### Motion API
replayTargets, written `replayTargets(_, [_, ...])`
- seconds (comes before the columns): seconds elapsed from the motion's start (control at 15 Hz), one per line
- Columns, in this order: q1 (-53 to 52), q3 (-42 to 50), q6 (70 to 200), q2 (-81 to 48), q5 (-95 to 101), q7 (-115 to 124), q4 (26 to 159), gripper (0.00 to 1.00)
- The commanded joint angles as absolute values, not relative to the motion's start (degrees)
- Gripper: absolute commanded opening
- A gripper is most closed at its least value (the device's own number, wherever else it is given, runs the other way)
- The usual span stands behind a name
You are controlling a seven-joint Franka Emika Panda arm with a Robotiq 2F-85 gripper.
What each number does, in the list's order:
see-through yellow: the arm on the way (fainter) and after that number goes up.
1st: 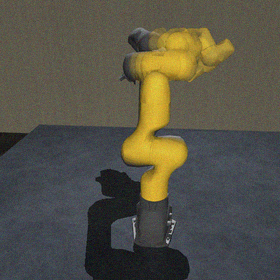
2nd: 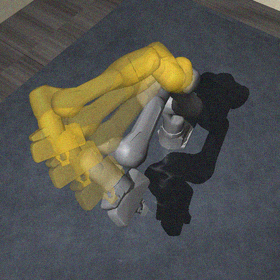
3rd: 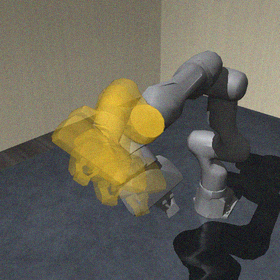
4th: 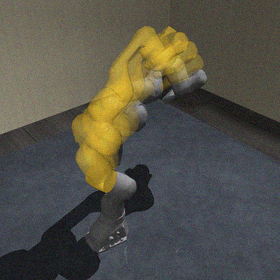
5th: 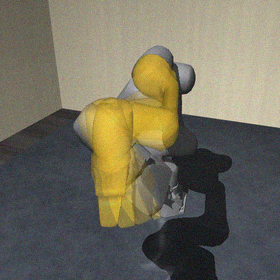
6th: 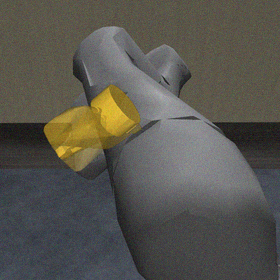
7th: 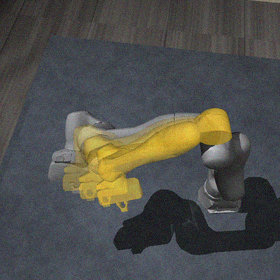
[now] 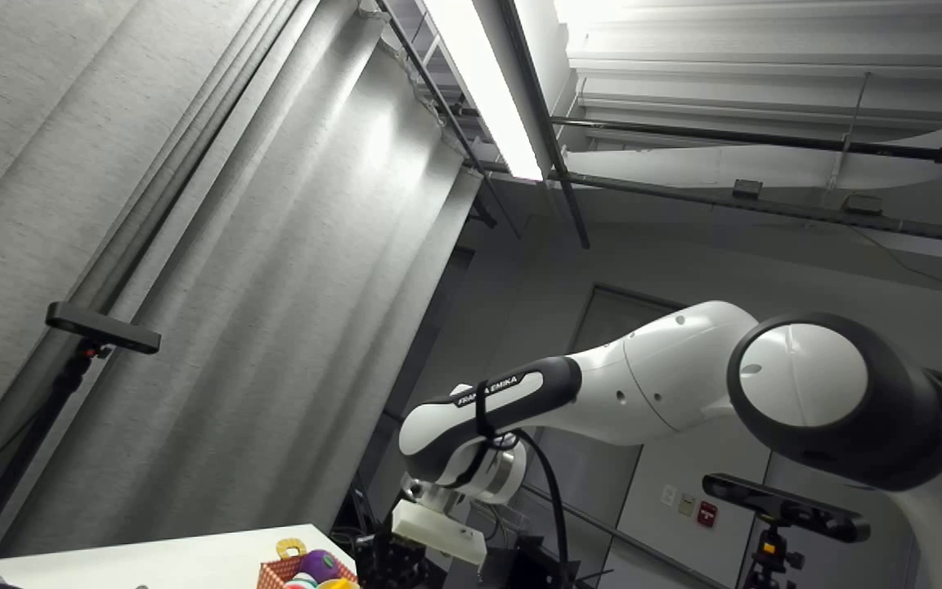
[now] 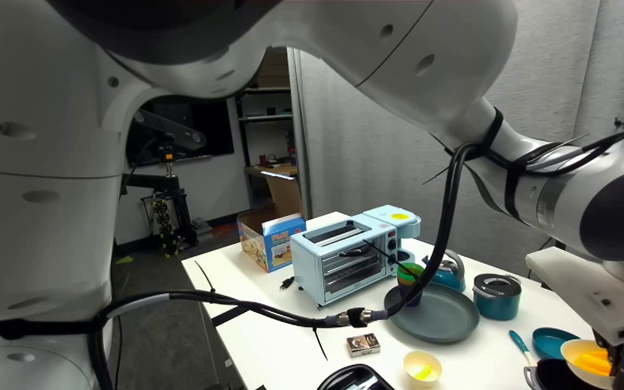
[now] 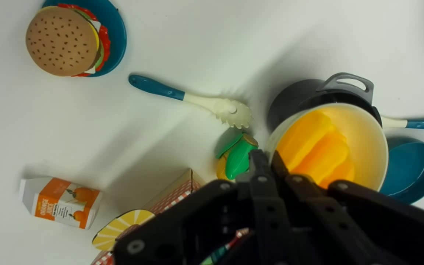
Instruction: Put the things in the white bowl in the pot
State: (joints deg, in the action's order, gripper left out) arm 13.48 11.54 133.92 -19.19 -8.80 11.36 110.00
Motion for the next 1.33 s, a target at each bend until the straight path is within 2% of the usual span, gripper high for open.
replayTargets(0.0, [14.6, 11.4, 128.1, -20.8, -9.9, 9.3, 105.5, 0.01])
replayTargets(0.47, [15.1, 11.1, 126.3, -22.0, -11.5, 10.2, 103.0, 0.01])
replayTargets(0.53, [14.2, 11.7, 127.9, -20.9, -9.2, 10.5, 105.4, 0.04])
replayTargets(1.27, [13.9, 11.9, 127.8, -22.9, -8.3, 11.0, 103.9, 0.01])
